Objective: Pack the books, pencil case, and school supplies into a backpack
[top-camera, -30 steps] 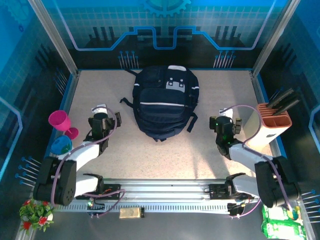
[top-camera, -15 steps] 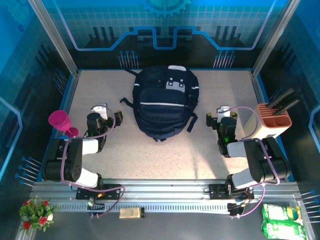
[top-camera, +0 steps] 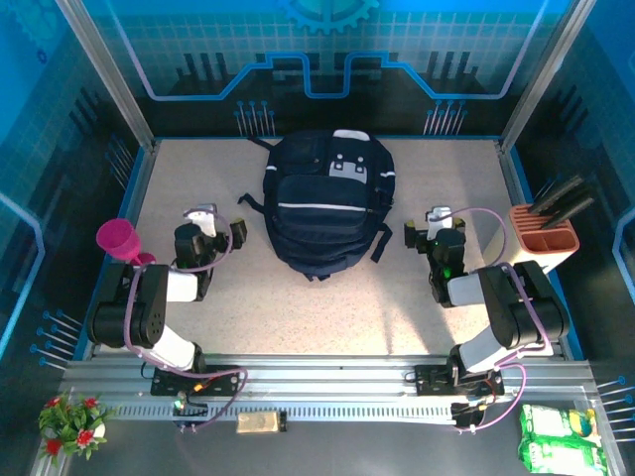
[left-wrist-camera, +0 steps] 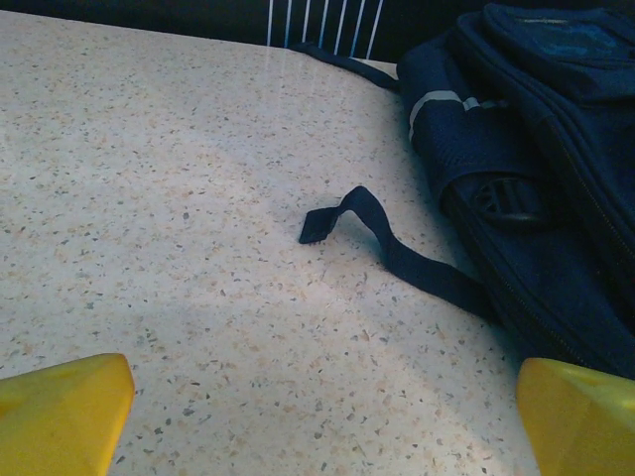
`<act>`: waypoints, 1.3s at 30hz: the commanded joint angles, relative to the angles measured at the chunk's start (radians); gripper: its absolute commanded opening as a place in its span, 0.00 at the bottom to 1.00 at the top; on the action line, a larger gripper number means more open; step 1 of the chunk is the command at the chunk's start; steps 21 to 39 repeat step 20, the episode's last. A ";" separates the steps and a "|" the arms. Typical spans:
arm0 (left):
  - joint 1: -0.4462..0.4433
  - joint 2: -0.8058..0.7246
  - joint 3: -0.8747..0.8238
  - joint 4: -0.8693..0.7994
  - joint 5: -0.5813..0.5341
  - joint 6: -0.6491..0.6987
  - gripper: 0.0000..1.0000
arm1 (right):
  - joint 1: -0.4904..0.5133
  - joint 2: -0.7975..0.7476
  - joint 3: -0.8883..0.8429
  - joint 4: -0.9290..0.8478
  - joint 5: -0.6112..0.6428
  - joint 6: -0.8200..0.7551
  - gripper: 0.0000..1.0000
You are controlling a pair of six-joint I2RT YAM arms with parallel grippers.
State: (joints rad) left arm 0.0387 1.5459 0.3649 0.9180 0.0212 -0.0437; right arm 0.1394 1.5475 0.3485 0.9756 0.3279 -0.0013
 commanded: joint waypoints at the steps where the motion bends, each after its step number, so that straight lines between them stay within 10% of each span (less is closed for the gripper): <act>1: -0.020 0.010 0.023 -0.004 -0.043 0.034 0.99 | -0.027 0.000 0.024 -0.024 -0.023 0.019 1.00; 39: -0.026 0.012 0.027 -0.011 -0.036 0.042 0.99 | -0.028 -0.001 0.024 -0.026 -0.024 0.019 1.00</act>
